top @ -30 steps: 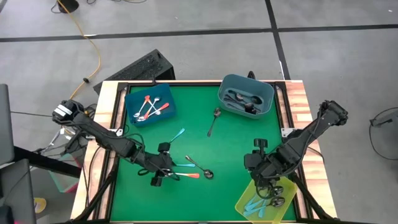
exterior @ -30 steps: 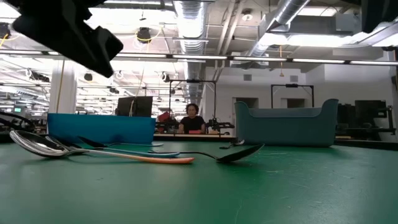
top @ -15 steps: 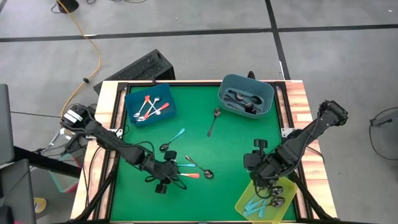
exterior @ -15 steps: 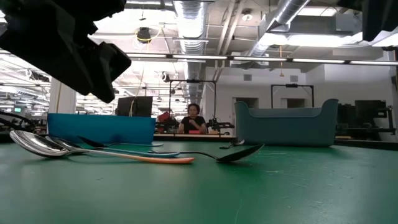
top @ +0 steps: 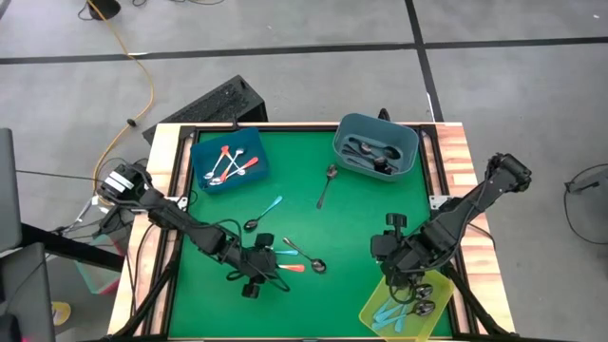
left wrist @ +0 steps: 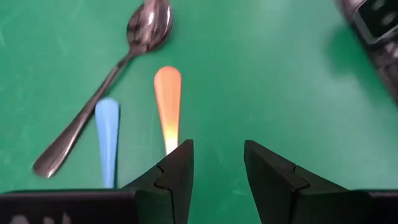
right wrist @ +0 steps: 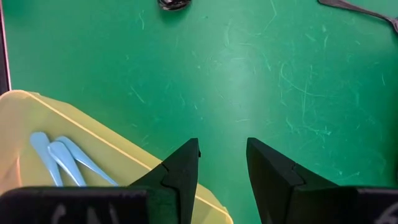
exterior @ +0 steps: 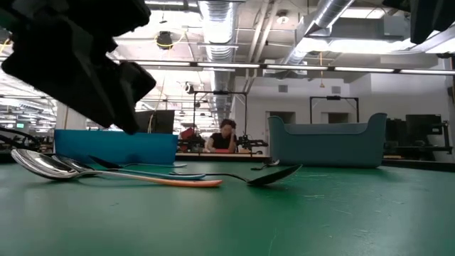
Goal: Sort silverware by color (type)
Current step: Put the blue spoon into the yellow bin
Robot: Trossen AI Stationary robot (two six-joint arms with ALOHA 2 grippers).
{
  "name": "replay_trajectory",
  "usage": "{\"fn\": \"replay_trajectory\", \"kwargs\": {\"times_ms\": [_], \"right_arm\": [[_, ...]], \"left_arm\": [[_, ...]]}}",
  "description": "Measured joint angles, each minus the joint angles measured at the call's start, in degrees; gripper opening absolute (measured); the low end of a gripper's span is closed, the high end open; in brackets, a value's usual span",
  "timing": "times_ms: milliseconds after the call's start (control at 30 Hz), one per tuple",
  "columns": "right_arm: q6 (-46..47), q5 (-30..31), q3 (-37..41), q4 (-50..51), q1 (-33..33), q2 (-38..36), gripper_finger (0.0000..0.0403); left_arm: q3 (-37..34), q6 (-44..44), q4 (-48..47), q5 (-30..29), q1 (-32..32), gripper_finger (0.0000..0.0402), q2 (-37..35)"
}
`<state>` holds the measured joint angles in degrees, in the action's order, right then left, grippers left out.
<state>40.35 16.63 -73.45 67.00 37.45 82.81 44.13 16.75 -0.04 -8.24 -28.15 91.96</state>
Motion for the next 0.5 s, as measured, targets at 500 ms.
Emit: {"fn": "replay_trajectory", "kwargs": {"times_ms": [500], "right_arm": [[-0.3,0.5,0.0,-0.2,0.0,0.0,0.0147]], "left_arm": [[0.0,-3.4,-0.7,-0.6,6.2,0.0125,-0.1]]}}
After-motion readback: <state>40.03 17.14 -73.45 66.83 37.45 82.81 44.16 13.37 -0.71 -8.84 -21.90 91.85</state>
